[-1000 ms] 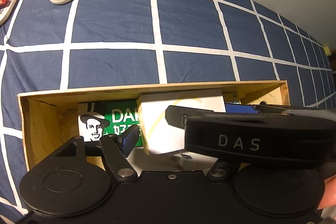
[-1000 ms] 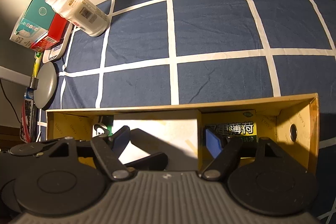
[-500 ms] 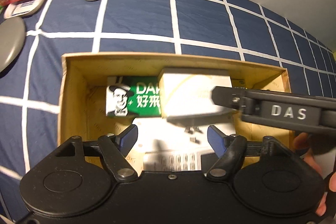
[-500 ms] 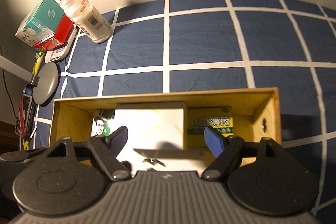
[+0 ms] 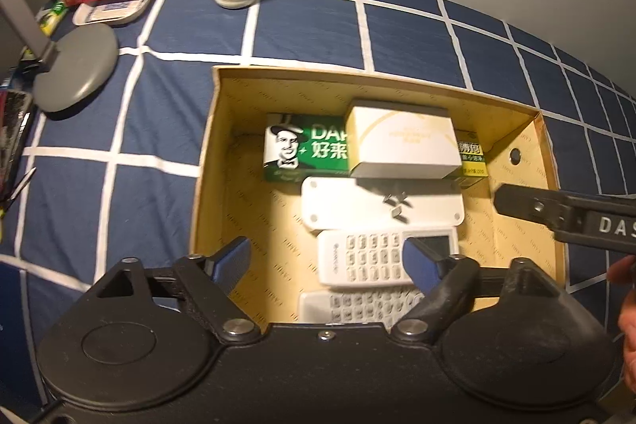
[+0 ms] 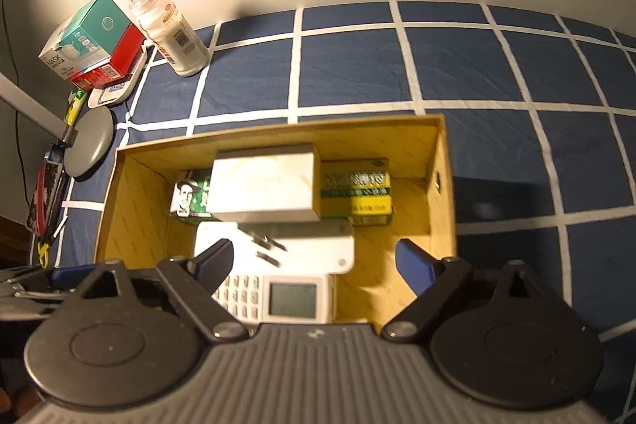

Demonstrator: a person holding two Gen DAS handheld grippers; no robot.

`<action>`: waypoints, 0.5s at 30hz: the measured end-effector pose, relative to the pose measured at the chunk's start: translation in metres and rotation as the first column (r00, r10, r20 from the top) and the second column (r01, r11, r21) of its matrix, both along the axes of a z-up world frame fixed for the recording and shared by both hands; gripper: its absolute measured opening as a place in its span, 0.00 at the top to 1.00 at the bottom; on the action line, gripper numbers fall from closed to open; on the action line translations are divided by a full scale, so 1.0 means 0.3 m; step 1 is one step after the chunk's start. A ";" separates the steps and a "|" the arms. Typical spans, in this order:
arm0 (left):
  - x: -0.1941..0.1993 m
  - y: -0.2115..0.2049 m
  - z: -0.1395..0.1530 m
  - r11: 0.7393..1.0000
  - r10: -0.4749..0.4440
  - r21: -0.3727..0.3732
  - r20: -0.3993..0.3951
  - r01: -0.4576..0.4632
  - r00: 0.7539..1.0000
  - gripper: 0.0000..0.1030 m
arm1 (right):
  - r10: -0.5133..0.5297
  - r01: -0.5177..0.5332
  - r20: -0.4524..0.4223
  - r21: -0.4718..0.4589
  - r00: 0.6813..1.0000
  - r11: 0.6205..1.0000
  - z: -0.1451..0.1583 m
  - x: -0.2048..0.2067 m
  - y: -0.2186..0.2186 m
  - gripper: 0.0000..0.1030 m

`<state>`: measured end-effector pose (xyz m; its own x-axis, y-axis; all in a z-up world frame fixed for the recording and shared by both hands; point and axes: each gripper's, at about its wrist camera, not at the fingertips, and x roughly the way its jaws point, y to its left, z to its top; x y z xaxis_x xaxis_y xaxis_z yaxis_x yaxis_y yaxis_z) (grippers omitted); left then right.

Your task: Organize objects

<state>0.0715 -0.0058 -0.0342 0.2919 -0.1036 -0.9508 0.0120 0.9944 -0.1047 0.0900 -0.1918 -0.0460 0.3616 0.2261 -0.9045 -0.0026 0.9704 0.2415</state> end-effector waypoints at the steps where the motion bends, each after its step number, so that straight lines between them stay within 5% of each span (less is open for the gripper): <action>1: -0.012 0.000 0.005 1.000 0.000 0.005 0.004 0.000 1.000 0.18 | -0.002 0.002 0.000 -0.002 1.000 1.000 0.002 -0.014 -0.004 0.12; 15: -0.134 0.001 0.053 0.998 0.006 0.062 0.037 -0.008 0.999 0.05 | 0.001 -0.001 -0.017 -0.034 1.000 0.999 0.005 -0.177 -0.040 0.02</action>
